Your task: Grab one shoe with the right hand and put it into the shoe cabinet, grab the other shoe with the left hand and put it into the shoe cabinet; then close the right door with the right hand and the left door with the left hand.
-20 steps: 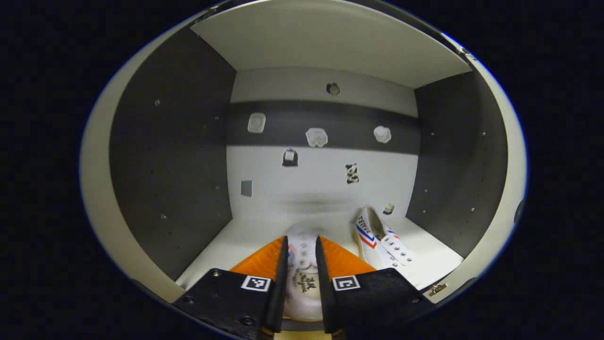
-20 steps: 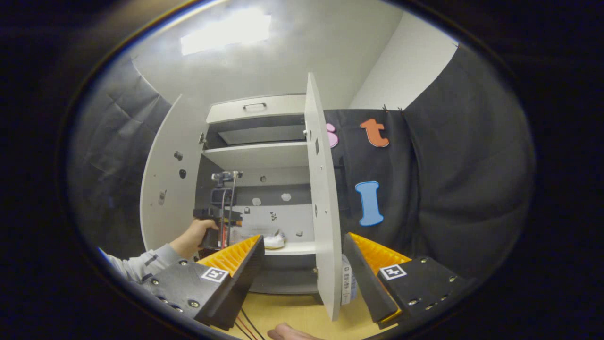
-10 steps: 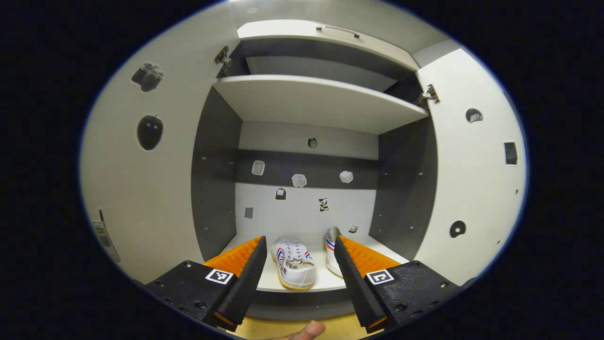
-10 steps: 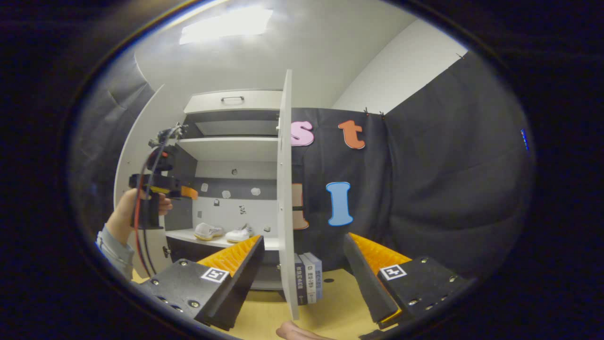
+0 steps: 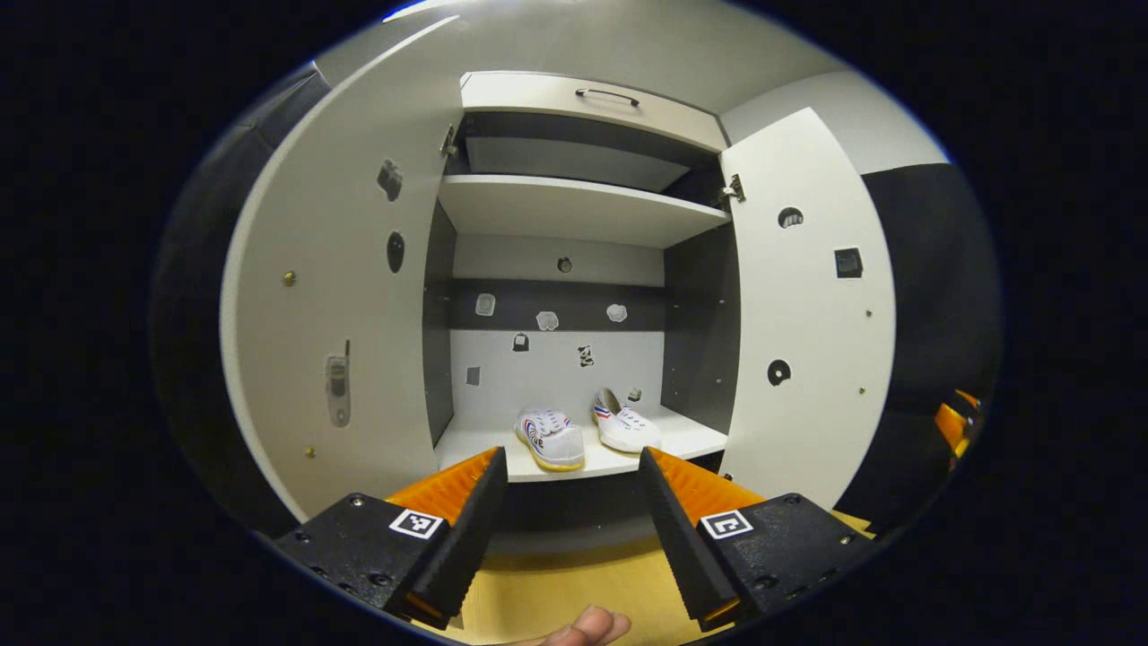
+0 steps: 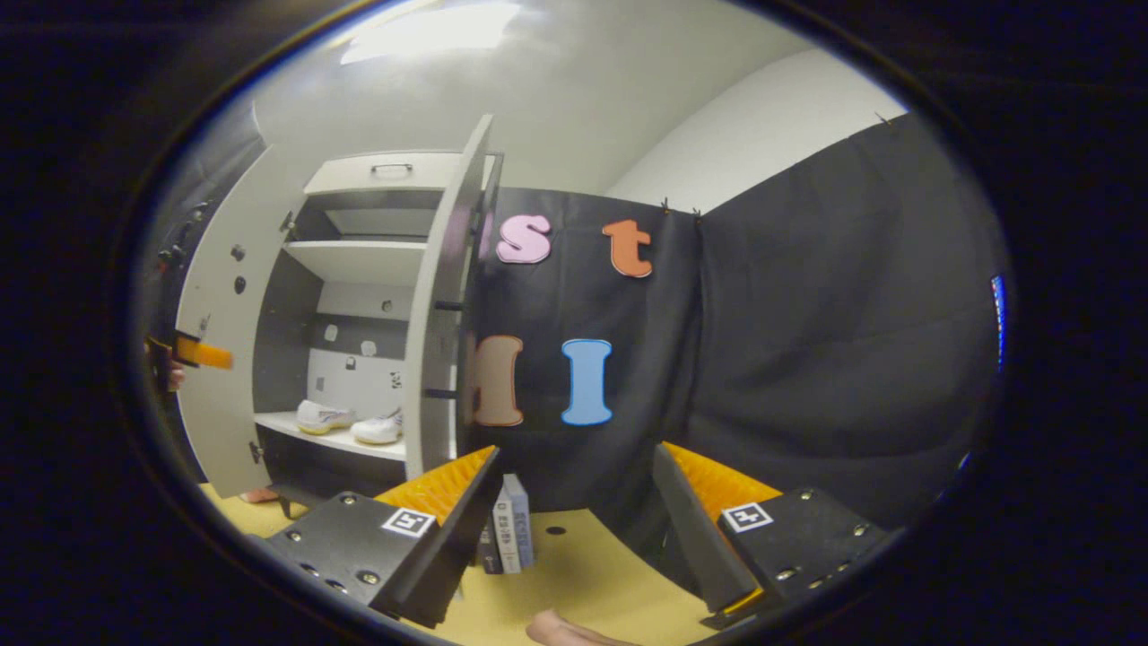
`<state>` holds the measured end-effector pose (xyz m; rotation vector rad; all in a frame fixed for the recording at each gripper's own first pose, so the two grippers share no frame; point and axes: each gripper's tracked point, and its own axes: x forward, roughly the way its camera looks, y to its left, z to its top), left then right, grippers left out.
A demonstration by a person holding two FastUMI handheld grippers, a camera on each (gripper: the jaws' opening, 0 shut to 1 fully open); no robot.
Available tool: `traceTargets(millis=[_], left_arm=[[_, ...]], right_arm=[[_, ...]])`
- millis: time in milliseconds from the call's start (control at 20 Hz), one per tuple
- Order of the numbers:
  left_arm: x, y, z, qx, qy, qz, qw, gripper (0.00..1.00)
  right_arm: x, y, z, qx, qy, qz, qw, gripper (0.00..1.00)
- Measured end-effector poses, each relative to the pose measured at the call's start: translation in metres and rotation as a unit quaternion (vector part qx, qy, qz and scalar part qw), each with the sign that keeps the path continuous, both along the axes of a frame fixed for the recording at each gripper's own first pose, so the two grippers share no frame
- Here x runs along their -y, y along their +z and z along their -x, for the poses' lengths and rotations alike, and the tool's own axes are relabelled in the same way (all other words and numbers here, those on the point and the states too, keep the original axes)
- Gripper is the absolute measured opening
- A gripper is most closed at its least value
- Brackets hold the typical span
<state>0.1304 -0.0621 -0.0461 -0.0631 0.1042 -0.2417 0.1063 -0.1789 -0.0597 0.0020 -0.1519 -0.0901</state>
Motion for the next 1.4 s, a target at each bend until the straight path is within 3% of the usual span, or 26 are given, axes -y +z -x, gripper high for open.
traceTargets(millis=[100,250,450,650,900,1050,1150,1200,1250,1400], left_arm=[[-0.01,-0.007,0.02,0.003,-0.002,0.002,1.0,0.89],[-0.015,-0.019,0.048,-0.005,-0.025,0.003,1.0,0.89],[-0.024,-0.017,0.085,0.005,-0.054,0.016,0.998,0.89],[-0.05,-0.02,0.116,0.02,-0.051,0.031,0.998,0.89],[-0.087,-0.04,0.143,0.006,-0.017,0.062,0.998,0.89],[-0.103,-0.049,0.155,-0.001,-0.002,0.072,0.997,0.89],[-0.113,-0.053,0.163,-0.005,0.008,0.074,0.997,0.89],[-0.116,-0.052,0.167,-0.003,0.009,0.074,0.997,0.89],[-0.12,-0.053,0.173,-0.005,0.011,0.072,0.997,0.89],[-0.131,-0.052,0.189,-0.006,0.019,0.072,0.997,0.89]], right_arm=[[0.024,0.01,-0.02,-0.016,-0.004,-0.004,1.0,1.0],[0.041,0.021,-0.055,-0.032,0.028,-0.009,0.999,1.0],[0.032,0.034,-0.106,-0.05,0.105,0.006,0.993,1.0],[0.008,0.048,-0.142,-0.064,0.189,-0.02,0.98,1.0],[-0.043,0.044,-0.165,-0.099,0.269,0.023,0.958,1.0],[-0.071,0.029,-0.173,-0.133,0.267,-0.001,0.955,1.0],[-0.097,0.03,-0.165,-0.125,0.282,0.015,0.951,1.0],[-0.101,0.033,-0.168,-0.109,0.27,0.023,0.956,1.0],[-0.1,0.04,-0.165,-0.101,0.26,0.01,0.96,0.89],[-0.113,0.033,-0.157,-0.116,0.252,-0.027,0.96,0.91]])
